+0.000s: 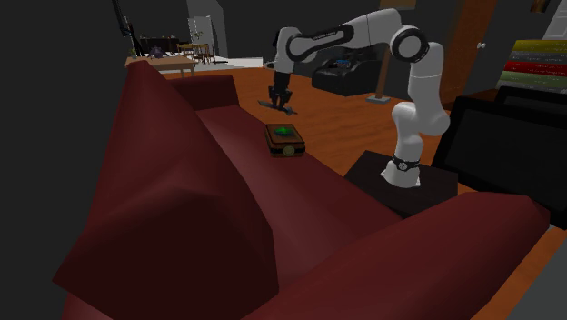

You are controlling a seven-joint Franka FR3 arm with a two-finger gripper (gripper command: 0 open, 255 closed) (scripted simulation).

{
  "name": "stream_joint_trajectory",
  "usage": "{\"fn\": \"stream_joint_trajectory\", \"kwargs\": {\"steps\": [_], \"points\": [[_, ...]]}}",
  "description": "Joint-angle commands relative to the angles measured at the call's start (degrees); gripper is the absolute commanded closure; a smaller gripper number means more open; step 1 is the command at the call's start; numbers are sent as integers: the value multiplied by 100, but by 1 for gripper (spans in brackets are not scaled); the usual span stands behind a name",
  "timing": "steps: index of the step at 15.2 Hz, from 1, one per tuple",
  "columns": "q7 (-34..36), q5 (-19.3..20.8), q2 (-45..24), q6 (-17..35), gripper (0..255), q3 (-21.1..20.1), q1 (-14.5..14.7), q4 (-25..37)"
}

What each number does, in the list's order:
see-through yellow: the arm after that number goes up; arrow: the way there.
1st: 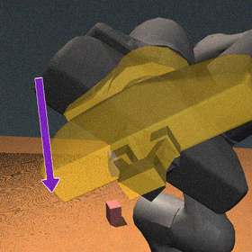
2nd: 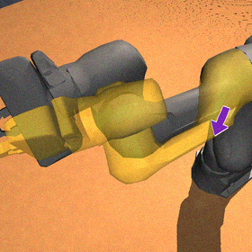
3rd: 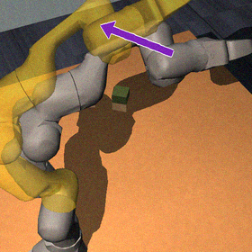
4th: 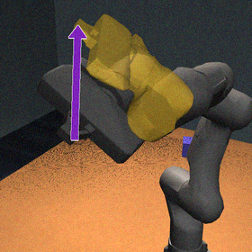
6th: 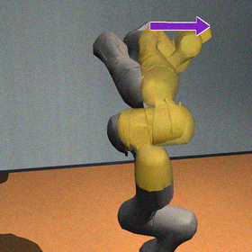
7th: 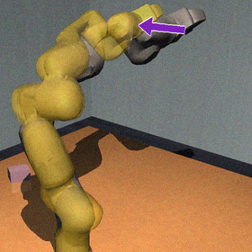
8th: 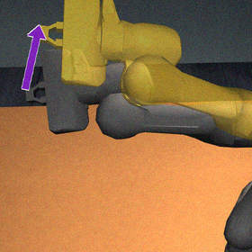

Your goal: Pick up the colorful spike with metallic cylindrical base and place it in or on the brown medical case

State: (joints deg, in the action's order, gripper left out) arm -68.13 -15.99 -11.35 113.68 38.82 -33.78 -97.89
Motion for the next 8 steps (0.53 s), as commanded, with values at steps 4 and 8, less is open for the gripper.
{"fn": "stream_joint_trajectory", "kwargs": {"steps": [4,8], "points": [[-861,-307,-275,-312,255,233,-625,357],[-935,-366,-318,-30,255,207,-620,100]]}}
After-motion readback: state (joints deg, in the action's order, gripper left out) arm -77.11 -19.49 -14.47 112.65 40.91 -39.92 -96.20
